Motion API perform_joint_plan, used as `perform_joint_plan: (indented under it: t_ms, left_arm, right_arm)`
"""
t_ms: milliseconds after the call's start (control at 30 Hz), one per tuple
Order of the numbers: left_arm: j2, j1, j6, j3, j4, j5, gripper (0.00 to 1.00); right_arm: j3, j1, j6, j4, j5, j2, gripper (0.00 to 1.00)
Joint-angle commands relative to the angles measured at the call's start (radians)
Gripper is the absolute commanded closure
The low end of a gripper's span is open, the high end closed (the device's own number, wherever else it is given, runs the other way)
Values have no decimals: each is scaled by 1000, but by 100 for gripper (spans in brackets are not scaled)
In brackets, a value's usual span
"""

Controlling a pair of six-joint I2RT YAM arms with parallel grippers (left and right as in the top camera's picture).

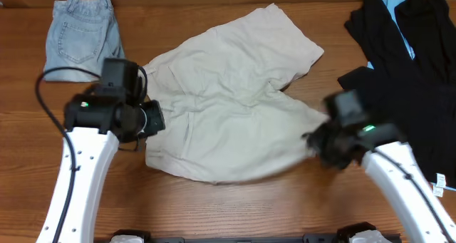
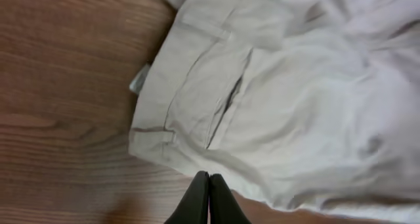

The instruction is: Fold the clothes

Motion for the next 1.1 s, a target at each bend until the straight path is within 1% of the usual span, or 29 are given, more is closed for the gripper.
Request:
perform_joint_plan:
  t_ms: [0, 133, 200, 267, 300, 433, 467, 567, 600, 667, 700, 767, 833, 867, 933, 967, 1067]
  left_arm:
    - [-9, 2, 45, 64, -64, 114, 96]
    - [-2, -41, 44, 20, -128, 194, 96]
    - [-2, -74, 11, -25, -147, 200, 96]
    - [-2, -123, -41, -107, -142, 199, 91]
    - [-2, -146, -56, -145, -129, 200, 87]
    - [-2, -244, -69, -277, -41, 200, 57]
    - [-2, -271, -69, -305, -11, 200, 53]
    - [-2, -349, -69, -377, 93, 197, 43]
    - [-1, -383, -68, -408, 149, 188, 37]
    - [-1, -414, -68, -442, 208, 134, 34]
    - [-1, -435, -68, -472, 255, 47, 28]
    - [-1, -440, -69, -503, 288, -57, 25]
    - [-1, -439, -85, -525, 290, -103, 24]
    - [-1, -438, -125, -541, 286, -145, 20]
    - [-1, -425, -163, -541, 280, -153, 19]
    - [-1, -421, -192, -541, 280, -156, 16]
    - [5, -418, -323, -542, 278, -160, 16]
  right_arm:
    - [130, -69, -161, 2, 39, -26, 96]
    - [137, -80, -185, 0, 40, -22, 96]
    - [137, -80, -186, -3, 40, -16, 96]
    - [137, -80, -190, 0, 40, -11, 96]
    - [137, -80, -193, 2, 40, -9, 96]
    - [137, -80, -220, 6, 40, -3, 96]
    - [137, -80, -234, 7, 40, -3, 96]
    - [137, -80, -241, 8, 43, -3, 96]
    - [137, -80, -241, 8, 43, -3, 96]
    - [137, -80, -241, 7, 43, -3, 96]
    - [135, -80, -241, 7, 43, -3, 96]
    - [126, -80, -241, 10, 43, -3, 96]
    - [121, -80, -241, 9, 43, -3, 96]
    - [116, -80, -241, 9, 43, -3, 96]
    - [114, -80, -241, 9, 43, -3, 96]
    - [114, -80, -241, 9, 43, -3, 96]
    - [114, -80, -241, 9, 44, -3, 96]
